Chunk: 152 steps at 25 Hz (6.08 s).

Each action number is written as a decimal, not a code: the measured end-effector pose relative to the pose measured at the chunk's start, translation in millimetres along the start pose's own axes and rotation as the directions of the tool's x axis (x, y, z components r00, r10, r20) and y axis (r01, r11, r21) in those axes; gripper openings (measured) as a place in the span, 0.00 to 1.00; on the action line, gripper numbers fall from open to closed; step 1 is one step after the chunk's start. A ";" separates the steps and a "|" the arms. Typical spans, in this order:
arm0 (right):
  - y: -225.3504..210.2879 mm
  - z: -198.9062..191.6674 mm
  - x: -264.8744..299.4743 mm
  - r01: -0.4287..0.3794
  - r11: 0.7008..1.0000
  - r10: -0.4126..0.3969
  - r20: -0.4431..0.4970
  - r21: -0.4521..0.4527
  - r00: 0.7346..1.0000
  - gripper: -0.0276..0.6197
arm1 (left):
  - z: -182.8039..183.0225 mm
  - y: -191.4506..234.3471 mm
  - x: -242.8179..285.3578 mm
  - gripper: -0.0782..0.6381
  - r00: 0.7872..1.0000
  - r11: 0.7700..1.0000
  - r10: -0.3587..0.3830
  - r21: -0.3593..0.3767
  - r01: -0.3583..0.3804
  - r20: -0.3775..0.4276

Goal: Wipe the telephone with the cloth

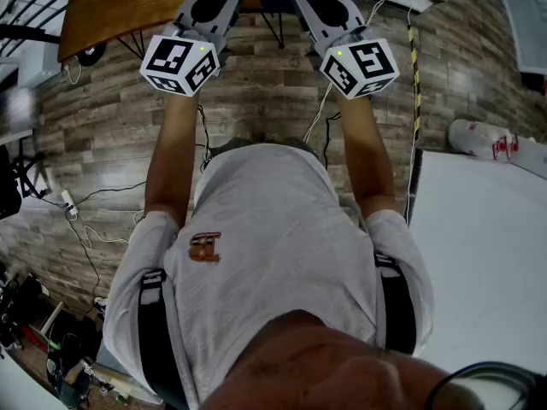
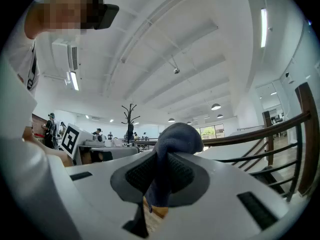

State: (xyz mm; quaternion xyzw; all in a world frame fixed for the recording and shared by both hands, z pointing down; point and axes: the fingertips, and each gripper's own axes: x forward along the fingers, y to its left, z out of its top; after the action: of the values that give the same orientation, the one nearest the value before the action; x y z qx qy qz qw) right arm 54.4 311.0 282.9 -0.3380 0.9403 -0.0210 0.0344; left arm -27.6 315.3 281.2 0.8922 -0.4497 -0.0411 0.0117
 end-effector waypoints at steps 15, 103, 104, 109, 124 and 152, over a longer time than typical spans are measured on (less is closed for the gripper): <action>-24.2 -1.7 -10.0 -0.041 0.999 0.041 -0.001 0.021 0.999 0.15 | -7.7 -10.4 22.3 0.13 0.999 0.999 0.043 0.009 -0.042 -0.021; -423.7 -66.8 399.3 -0.060 0.998 0.064 -0.199 0.024 0.978 0.15 | -100.3 398.9 433.8 0.14 0.954 0.995 0.097 0.063 -0.083 -0.283; -425.7 -68.3 404.1 -0.060 0.998 0.063 -0.206 0.023 0.977 0.15 | -102.9 403.2 436.9 0.14 0.951 0.995 0.096 0.062 -0.082 -0.293; -438.7 -79.1 430.6 -0.054 0.998 0.057 -0.239 0.019 0.969 0.15 | -126.6 425.7 452.3 0.14 0.930 0.996 0.092 0.044 -0.082 -0.355; -473.9 -128.6 501.7 -0.031 0.998 0.050 -0.371 0.057 0.927 0.15 | -187.8 481.7 475.2 0.14 0.847 0.995 0.096 0.044 -0.086 -0.523; -522.7 -200.8 573.0 -0.087 0.990 0.138 -0.590 0.115 0.796 0.15 | -267.9 514.5 514.5 0.26 0.694 0.985 -0.022 -0.133 -0.107 -0.720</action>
State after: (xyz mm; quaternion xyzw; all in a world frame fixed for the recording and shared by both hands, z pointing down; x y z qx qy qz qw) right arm -70.6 -453.6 486.8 -0.2561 0.9201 -0.1625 -0.2477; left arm -112.8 -408.6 545.4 0.8224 -0.4250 0.2739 0.2609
